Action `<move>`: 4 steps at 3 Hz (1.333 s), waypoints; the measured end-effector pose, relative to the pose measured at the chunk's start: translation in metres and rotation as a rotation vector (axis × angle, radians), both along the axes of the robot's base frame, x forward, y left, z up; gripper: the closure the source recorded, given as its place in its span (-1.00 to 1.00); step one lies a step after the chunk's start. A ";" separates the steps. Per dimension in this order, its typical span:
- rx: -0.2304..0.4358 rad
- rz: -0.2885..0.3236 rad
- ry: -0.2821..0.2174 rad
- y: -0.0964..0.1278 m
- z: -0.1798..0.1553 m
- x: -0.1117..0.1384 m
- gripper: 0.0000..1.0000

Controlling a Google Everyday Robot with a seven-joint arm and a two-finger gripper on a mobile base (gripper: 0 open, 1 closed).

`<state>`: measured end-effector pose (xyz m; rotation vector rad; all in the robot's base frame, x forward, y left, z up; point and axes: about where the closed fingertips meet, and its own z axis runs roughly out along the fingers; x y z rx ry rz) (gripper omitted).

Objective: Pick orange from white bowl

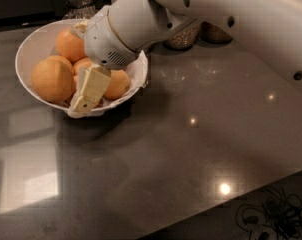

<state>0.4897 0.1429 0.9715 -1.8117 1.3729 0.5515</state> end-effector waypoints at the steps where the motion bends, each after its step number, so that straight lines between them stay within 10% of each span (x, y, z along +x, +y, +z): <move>1: 0.003 0.023 0.006 0.017 -0.004 0.001 -1.00; 4: -0.020 0.040 0.011 0.035 -0.015 0.016 -0.64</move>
Offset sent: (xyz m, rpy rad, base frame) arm 0.0278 0.0103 -0.0215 -0.0197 0.0198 -0.0302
